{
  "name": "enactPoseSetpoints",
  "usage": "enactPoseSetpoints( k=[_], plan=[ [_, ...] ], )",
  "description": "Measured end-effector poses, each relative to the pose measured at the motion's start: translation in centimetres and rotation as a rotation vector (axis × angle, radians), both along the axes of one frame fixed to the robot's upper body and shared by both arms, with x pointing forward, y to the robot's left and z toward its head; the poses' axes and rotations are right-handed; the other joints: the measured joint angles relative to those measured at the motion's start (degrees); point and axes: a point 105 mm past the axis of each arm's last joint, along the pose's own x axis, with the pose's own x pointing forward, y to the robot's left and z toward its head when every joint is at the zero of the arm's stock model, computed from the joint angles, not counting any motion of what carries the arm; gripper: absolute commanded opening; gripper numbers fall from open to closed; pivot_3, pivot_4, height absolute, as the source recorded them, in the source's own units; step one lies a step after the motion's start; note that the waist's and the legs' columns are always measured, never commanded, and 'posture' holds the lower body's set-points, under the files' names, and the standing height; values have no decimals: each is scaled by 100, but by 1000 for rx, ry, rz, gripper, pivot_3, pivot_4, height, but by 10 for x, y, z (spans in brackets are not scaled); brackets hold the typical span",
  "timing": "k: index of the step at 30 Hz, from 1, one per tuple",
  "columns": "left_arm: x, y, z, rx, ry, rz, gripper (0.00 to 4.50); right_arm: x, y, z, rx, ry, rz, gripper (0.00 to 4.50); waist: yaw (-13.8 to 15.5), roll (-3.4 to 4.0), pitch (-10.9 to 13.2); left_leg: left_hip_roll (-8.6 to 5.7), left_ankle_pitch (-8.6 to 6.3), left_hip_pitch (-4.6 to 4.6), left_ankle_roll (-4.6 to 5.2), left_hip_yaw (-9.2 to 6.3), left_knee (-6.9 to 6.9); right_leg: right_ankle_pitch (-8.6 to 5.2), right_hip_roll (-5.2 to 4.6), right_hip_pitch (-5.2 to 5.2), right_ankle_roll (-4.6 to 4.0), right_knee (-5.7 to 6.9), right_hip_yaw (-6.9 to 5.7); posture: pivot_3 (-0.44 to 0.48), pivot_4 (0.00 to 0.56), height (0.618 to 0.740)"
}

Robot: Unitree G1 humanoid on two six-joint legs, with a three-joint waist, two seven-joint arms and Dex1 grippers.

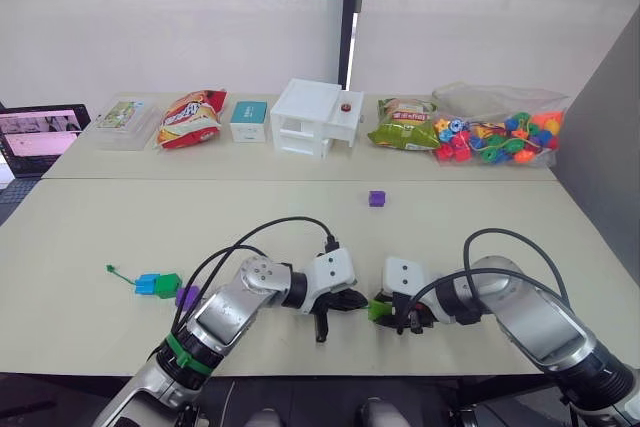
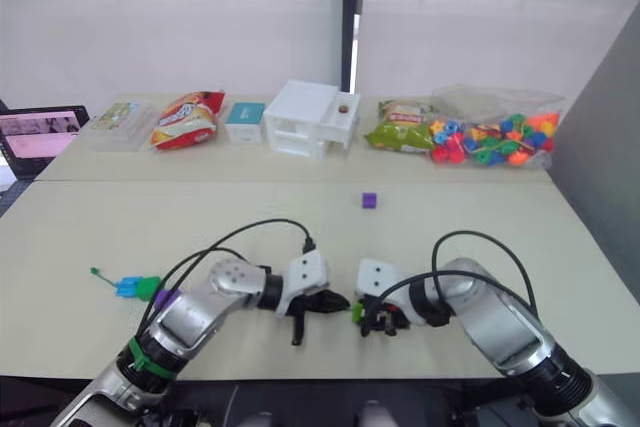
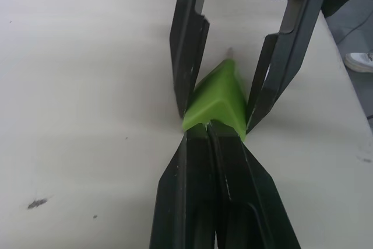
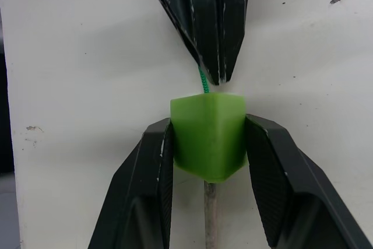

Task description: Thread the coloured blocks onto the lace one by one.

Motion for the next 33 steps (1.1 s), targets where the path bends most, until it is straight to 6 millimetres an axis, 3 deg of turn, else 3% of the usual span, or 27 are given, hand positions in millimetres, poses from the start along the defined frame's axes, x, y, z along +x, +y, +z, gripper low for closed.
enactPoseSetpoints(
  k=[5,8,10,16,19,25,33],
  plan=[
    [-2,1,-3,15,12,-8,39,0,0,0,-1,-4,-4,1290,6,0,0,0,0,1,0,0,0,0,0,0,0,-1,0,0,150,740],
    [-1,4,-4,25,22,-4,909,1,0,0,1,-6,-5,1290,5,0,0,0,0,1,0,0,0,0,0,0,0,-1,0,0,150,740],
    [0,8,-4,34,24,-1,1513,1,1,0,11,-14,-11,2340,-3,0,0,1,0,2,0,0,0,0,0,0,0,-1,0,0,150,740],
    [1,16,-2,47,22,-7,3543,7,-3,2,48,-40,-69,4425,-22,0,0,1,0,0,0,0,-1,0,1,-2,1,0,0,0,150,740],
    [1,14,1,44,13,-16,4473,3,-9,3,49,-33,-80,4500,19,0,1,-1,0,-9,0,0,0,-1,-2,-4,1,-3,0,0,150,740],
    [5,-15,9,32,-46,-85,4473,-21,-35,0,60,35,-93,4500,119,-1,2,-8,0,-30,0,1,7,3,-9,-4,11,-28,0,0,150,740],
    [1,-29,-11,83,-16,-152,4473,-19,-50,-4,76,4,-119,4500,8,0,3,-5,-1,-20,3,2,4,2,-2,-4,12,-20,3,0,150,740]
  ],
)
